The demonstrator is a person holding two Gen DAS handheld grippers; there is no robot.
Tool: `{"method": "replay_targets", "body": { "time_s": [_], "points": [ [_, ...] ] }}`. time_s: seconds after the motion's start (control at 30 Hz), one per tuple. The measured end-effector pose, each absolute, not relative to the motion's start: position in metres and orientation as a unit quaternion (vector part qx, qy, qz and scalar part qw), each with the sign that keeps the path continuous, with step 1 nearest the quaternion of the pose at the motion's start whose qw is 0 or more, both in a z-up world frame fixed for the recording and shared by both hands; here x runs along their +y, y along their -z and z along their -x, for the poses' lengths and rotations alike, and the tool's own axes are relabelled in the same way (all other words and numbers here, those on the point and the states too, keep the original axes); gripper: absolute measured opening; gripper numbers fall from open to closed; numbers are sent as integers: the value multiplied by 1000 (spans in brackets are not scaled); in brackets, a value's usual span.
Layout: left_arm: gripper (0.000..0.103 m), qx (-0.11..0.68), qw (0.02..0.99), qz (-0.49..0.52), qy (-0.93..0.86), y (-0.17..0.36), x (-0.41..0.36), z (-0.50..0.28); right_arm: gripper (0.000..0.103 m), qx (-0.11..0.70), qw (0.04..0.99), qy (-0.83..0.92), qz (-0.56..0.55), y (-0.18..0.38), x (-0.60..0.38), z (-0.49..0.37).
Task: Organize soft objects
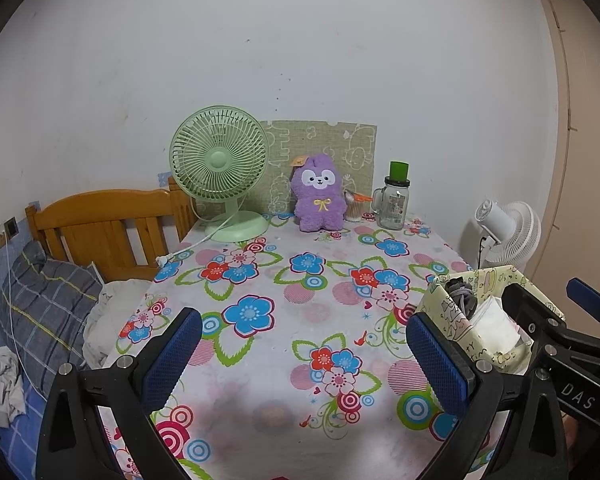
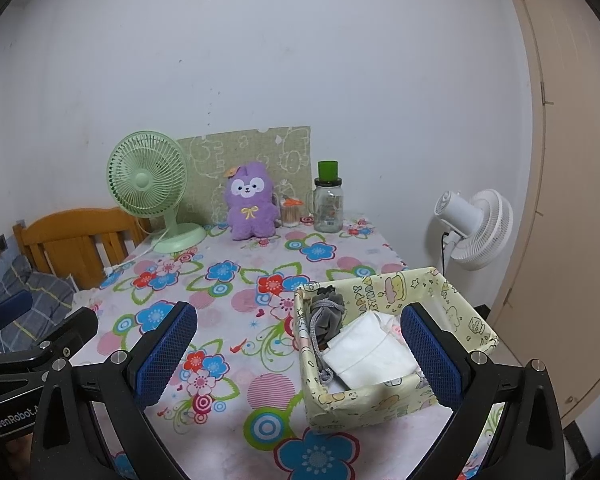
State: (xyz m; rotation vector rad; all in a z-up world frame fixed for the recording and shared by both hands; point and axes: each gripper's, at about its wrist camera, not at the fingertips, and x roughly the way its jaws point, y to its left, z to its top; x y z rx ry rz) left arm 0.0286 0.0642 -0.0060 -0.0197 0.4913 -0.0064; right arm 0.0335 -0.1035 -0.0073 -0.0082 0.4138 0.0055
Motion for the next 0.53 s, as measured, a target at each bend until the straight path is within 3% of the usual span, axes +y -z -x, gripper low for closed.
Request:
{"method": "replay_targets", "body": {
  "time_s": [0.53],
  "points": [
    [103, 240, 971, 11, 2, 5, 63, -29, 103, 204, 979, -1, 2, 6, -108, -33]
  ]
}}
